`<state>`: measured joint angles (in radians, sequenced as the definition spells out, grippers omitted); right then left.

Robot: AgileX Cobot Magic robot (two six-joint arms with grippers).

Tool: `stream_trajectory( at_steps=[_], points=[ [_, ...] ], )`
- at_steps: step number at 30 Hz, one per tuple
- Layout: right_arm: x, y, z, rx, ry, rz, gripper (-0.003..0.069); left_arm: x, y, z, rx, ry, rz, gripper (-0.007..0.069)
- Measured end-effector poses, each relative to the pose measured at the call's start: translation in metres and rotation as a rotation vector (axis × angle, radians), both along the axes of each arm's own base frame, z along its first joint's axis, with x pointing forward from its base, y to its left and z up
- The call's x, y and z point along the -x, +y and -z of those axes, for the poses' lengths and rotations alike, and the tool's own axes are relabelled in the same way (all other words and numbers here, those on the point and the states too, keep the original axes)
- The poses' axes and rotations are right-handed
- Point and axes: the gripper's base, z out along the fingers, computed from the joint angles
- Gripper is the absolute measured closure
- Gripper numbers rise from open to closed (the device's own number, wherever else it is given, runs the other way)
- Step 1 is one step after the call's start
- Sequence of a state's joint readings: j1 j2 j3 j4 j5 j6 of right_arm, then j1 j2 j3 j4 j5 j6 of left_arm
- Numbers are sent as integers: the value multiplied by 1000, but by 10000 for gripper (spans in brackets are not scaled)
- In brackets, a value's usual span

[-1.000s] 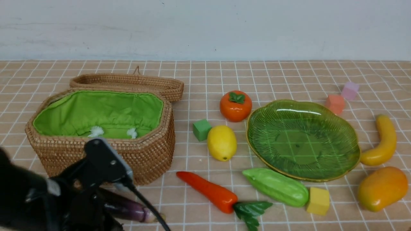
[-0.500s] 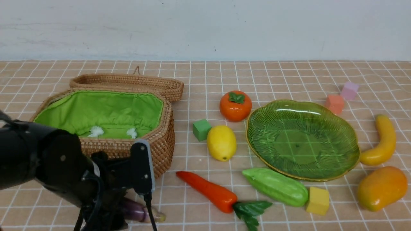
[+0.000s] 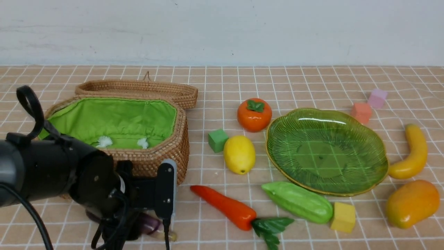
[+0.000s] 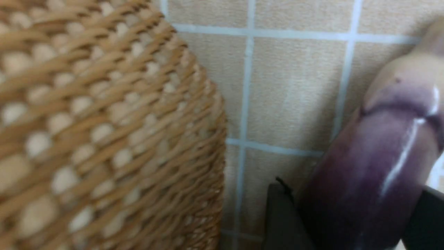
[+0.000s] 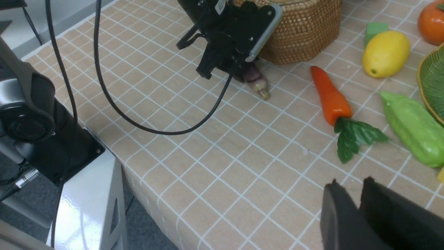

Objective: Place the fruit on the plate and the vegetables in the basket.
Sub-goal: Use the left arm to grab an eggplant and put it into the left basket

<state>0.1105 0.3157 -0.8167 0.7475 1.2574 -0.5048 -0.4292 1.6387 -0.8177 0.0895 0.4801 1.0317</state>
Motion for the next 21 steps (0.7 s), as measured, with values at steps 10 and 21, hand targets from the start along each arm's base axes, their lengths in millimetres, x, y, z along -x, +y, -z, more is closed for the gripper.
stream_trajectory(
  at_steps=[10, 21],
  points=[
    [-2, 0, -2, -12, -25, 16, 532, 42, -23, -56, 14, 72, -81, 271],
    [-18, -7, -24, -160, -236, 188, 529, -12, 8, -172, 152, -474, -330, 276]
  ],
)
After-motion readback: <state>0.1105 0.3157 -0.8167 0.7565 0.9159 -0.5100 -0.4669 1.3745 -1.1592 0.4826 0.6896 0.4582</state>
